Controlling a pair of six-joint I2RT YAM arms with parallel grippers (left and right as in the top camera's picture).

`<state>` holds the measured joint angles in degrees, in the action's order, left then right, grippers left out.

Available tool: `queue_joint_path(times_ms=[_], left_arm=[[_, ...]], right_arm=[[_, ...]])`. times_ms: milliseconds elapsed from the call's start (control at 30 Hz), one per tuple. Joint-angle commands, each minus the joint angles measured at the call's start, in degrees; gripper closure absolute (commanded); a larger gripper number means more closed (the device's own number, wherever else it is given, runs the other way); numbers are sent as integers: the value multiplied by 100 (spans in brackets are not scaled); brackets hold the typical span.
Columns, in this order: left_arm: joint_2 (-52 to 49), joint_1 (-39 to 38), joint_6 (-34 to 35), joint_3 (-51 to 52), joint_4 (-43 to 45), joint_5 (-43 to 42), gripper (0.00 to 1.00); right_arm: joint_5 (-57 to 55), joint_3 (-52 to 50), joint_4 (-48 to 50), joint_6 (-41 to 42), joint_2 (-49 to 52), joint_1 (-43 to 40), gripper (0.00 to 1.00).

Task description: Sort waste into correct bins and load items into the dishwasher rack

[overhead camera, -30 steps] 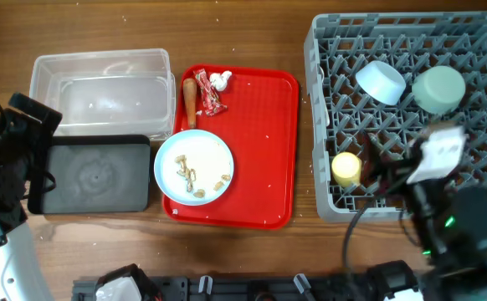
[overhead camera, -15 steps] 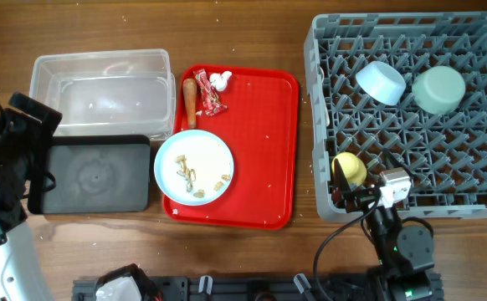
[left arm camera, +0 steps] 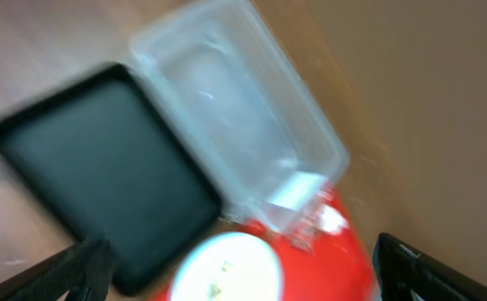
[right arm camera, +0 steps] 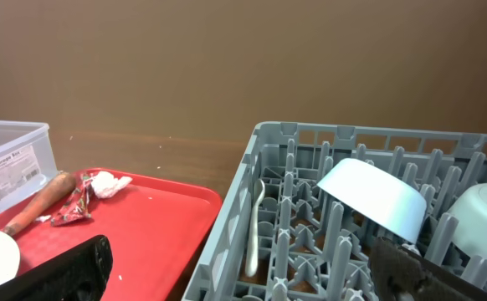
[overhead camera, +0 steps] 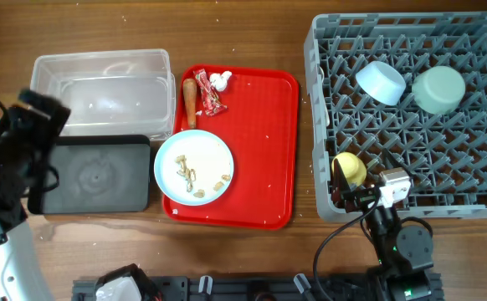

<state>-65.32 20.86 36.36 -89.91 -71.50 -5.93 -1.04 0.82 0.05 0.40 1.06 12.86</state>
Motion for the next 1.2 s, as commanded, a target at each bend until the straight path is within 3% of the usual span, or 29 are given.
queue_joint_path(times_ms=[0, 33, 167, 267, 367, 467, 600, 800, 933, 1067, 1167], left_arm=[[-411, -876, 72, 385, 586, -1185, 8], [-796, -1624, -31, 551, 625, -568, 13], [-2232, -3412, -31, 656, 616, 1176, 22], [-3390, -4282, 42, 656, 570, 1687, 48], [-4054, -4885, 186, 673, 295, 1593, 52], [-4437, -5549, 184, 688, 804, 1893, 42], [-4819, -5914, 184, 688, 1471, 2286, 43], [-5213, -5923, 186, 686, 1495, 2505, 70], [-5134, -5928, 179, 686, 1346, 2507, 69], [-5206, -5960, 157, 876, 1792, 2485, 69], [-5261, -5965, 138, 946, 1947, 2494, 73]], right_arm=[[116, -50, 37, 116, -4, -17, 0], [116, -50, 37, 114, -4, -17, 0], [114, -50, 37, 114, -4, -17, 0], [116, -50, 37, 114, -4, -17, 0], [116, -50, 37, 116, -4, -17, 0], [116, -50, 37, 116, -4, -17, 0], [116, -50, 37, 116, -4, -17, 0], [116, -50, 37, 116, -4, -17, 0], [116, -50, 37, 114, -4, -17, 0], [116, -50, 37, 114, -4, -17, 0], [116, -50, 37, 114, -4, -17, 1]])
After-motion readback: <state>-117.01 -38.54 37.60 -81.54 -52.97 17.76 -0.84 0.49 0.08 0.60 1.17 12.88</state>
